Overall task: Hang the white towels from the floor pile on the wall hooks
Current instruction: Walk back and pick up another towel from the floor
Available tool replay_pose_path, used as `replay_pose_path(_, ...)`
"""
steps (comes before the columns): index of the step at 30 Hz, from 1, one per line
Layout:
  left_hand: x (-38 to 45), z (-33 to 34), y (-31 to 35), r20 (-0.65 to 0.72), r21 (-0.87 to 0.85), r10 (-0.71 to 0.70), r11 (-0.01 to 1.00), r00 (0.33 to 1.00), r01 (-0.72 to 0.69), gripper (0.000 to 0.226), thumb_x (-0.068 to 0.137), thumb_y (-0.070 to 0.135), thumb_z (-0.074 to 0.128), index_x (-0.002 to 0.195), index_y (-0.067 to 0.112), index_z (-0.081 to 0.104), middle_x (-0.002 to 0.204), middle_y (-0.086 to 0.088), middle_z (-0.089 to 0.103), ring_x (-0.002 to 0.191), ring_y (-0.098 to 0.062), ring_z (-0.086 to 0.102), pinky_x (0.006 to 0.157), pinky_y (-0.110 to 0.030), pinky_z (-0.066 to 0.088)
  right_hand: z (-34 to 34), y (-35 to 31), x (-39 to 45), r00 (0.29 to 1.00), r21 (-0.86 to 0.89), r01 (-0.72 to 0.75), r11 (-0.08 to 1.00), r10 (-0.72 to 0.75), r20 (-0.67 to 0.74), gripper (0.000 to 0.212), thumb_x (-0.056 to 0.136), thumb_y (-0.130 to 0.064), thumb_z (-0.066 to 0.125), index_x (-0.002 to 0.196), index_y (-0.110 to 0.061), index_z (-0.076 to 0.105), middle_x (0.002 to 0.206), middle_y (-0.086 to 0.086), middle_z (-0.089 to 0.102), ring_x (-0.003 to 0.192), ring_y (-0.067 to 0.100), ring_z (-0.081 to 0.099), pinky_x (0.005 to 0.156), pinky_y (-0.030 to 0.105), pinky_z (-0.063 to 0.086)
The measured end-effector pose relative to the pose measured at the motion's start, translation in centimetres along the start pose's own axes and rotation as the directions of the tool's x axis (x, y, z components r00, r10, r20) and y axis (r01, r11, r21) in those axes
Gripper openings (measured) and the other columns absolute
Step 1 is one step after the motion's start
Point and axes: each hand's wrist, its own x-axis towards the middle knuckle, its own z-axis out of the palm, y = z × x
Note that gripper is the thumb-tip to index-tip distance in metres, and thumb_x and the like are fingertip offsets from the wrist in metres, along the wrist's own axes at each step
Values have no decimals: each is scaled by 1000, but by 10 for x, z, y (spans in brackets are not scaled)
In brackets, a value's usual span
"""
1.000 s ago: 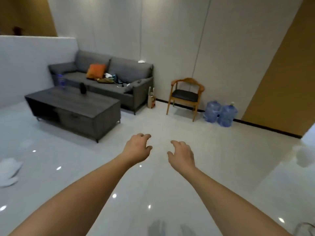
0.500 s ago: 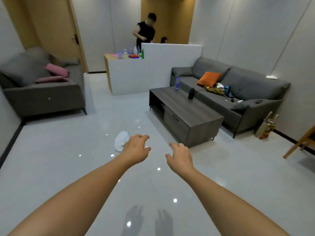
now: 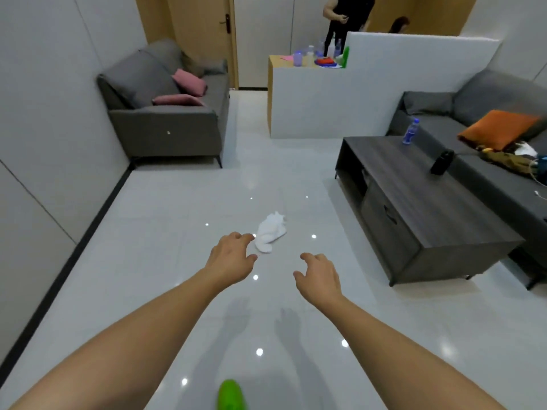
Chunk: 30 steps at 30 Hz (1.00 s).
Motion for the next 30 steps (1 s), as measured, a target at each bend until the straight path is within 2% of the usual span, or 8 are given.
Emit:
replay_pose_path(6,122,13,-64,26,-45,-56,997,998,57,52,93,38,54,142,22,43,139,-6,46,126,-27,44,101,-41,42,43,-26,126,998,-9,-36,999,36,59,52,94,-33,56,143,-19,45,136,8,50,123,26,49,99,36,44)
replay_pose_path(14,252,18,-138,200,-33,-117,992,973,126,51,92,39,56,140,23,45,139,-7,46,125,-28,46,101,-40,43,90,-57,241,959,-54,-175,983,182,218,52,93,-34,58,141,-18,47,132,9,52,116,25,55,95,35,48)
replay_pose_path(21,348,30,-166,274,-36,-130,989,953,146,52,92,39,56,140,22,45,139,-8,46,125,-28,46,100,-39,43,112,-62,331,913,-69,-258,964,267,310,53,92,-35,58,141,-19,47,133,10,52,120,28,53,100,36,46)
replay_pose_path(26,421,43,-180,313,-34,-156,984,937,175,52,92,38,56,140,20,45,136,-9,48,122,-28,47,100,-39,43,125,-57,414,905,-52,-276,960,278,321,49,89,-32,59,136,-18,52,126,12,56,117,29,54,94,34,46)
replay_pose_path(30,490,57,-189,330,-21,-193,977,924,212,51,93,37,55,139,20,46,136,-9,48,121,-28,48,99,-38,43,141,-51,494,892,-14,-278,960,264,366,50,90,-31,60,137,-17,51,128,12,55,118,29,55,94,33,47)
